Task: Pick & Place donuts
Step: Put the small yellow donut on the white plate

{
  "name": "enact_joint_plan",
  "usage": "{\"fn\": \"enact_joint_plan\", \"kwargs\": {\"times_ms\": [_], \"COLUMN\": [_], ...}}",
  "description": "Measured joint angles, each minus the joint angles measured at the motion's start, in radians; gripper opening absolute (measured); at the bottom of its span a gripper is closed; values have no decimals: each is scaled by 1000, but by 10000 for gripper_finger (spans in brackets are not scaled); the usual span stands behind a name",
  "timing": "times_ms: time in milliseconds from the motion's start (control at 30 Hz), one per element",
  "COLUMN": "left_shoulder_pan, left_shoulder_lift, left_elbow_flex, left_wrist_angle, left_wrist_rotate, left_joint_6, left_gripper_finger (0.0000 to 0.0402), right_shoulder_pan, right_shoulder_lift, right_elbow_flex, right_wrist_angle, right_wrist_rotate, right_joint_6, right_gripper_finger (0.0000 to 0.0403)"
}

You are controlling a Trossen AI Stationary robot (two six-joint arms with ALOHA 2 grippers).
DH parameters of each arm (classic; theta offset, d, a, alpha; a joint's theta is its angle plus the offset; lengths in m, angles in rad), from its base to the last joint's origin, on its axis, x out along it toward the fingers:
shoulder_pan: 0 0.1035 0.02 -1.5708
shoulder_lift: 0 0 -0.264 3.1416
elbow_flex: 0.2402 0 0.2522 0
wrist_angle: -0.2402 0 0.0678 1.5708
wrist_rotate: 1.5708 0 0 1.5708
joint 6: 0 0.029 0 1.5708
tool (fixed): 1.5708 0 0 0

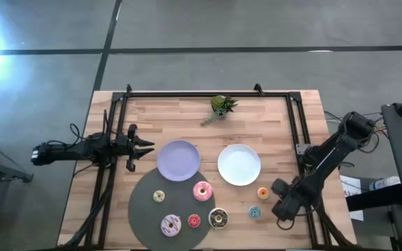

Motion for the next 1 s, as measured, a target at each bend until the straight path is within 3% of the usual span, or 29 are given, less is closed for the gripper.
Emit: {"fn": "enact_joint_plan", "kwargs": {"times_ms": [333,1000], "left_shoulder_pan": [0,0], "left_shoulder_lift": [0,1], "left_elbow_flex": [0,0], "left_wrist_angle": [0,0], "left_wrist_rotate": [-1,-1], "left_joint_6": [0,0], "left_gripper_finger": [71,71], "right_shoulder_pan": [6,33], "right_shoulder_lift": [55,8], "right_elbow_flex": [14,25], "right_wrist_angle": [82,107], "right_wrist_rotate": [-95,-47], "right_joint_6": [-90,-117], "right_gripper_finger": [210,210]}}
